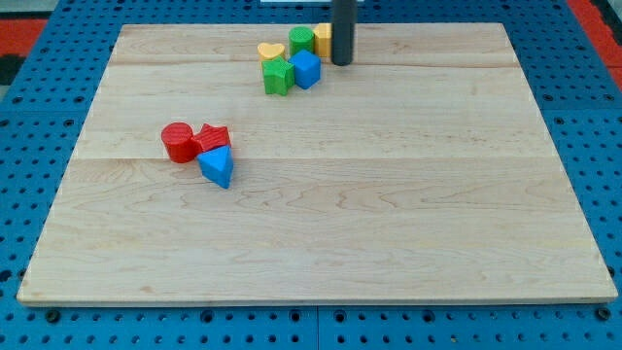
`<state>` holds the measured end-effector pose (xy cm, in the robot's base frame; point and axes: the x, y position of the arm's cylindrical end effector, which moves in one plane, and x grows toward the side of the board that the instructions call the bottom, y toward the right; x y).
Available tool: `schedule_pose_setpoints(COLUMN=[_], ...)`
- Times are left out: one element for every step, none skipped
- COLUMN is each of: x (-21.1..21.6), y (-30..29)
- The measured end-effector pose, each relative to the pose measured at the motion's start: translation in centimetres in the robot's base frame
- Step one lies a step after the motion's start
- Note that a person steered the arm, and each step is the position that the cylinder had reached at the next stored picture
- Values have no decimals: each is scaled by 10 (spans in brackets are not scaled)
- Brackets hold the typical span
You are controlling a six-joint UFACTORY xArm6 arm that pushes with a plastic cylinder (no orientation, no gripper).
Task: Push blue cube closer to the yellow heart
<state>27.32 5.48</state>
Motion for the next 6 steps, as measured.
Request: schedule_pose_setpoints(x=[14,17,17,17,17,17], y=[-4,-32,-37,-37,-41,-46])
